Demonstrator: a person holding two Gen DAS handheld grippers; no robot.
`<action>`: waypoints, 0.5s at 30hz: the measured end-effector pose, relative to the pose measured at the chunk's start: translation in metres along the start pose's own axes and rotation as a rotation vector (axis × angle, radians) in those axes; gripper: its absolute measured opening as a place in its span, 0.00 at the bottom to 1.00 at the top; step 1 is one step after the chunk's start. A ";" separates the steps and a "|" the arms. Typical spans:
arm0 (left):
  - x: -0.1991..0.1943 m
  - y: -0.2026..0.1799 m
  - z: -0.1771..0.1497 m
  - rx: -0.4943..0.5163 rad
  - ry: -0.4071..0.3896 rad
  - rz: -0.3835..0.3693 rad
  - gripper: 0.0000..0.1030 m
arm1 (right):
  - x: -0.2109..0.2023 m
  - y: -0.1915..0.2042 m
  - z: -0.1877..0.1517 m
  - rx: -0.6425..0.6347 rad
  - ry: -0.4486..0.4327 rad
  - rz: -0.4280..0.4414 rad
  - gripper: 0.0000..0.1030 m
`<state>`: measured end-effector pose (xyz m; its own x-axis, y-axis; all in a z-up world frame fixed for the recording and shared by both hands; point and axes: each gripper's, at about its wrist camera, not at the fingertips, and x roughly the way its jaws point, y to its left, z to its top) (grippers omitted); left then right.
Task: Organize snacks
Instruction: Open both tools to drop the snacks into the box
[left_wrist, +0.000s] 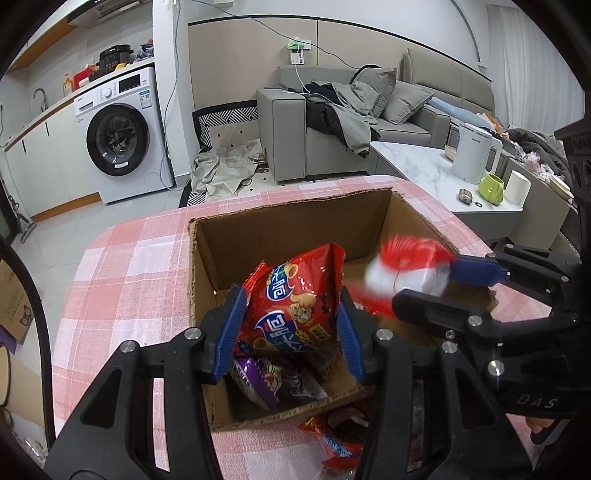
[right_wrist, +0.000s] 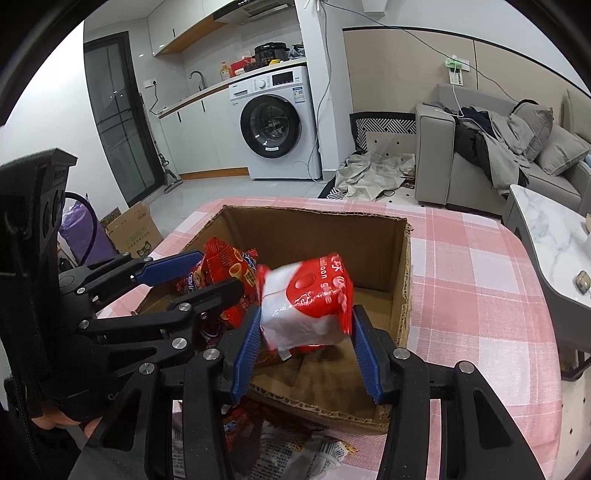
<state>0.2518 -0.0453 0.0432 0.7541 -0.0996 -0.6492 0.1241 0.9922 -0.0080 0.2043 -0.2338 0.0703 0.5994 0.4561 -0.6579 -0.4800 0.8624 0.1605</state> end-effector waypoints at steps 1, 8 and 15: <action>-0.002 0.002 0.000 -0.010 0.003 0.002 0.57 | -0.002 0.001 0.000 -0.002 -0.006 0.002 0.50; -0.039 0.017 -0.003 -0.061 -0.047 -0.015 0.85 | -0.032 0.002 0.000 0.010 -0.075 -0.014 0.91; -0.080 0.018 -0.017 -0.053 -0.103 0.003 0.99 | -0.064 -0.003 -0.011 0.063 -0.100 -0.033 0.99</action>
<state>0.1821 -0.0181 0.0819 0.8170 -0.1014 -0.5677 0.0898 0.9948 -0.0484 0.1601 -0.2681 0.1035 0.6766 0.4443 -0.5872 -0.4199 0.8879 0.1879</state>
